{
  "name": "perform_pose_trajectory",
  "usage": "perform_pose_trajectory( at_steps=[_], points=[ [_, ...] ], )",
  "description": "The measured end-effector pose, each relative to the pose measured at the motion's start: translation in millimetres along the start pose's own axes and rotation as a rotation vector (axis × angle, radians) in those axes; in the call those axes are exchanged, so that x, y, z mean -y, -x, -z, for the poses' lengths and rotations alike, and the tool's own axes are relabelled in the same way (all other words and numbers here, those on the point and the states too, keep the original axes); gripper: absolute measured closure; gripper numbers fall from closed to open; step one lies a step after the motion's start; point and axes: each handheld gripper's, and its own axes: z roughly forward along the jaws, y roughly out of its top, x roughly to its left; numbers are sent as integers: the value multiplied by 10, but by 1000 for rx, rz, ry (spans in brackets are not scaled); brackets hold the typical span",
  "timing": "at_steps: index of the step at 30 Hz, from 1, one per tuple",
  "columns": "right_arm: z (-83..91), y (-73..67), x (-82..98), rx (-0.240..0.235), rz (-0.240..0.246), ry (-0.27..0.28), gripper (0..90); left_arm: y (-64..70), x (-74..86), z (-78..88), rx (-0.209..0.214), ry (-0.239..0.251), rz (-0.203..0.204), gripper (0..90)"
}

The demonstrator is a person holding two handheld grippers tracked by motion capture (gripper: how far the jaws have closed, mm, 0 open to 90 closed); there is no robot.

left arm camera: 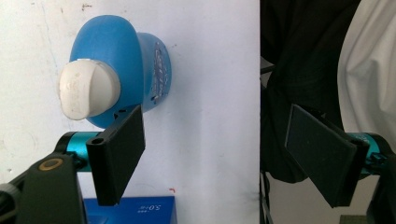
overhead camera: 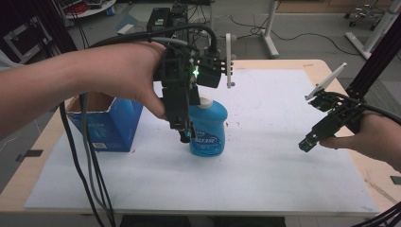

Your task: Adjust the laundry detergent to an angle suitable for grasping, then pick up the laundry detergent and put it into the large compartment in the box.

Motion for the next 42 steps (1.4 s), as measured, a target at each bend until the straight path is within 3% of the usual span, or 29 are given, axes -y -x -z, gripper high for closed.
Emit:
perform_pose_trajectory(
  at_steps=[42],
  points=[
    [31,46,27,1,-12,19,120,-22,-42,50,6,1,-1,202]
  ],
)
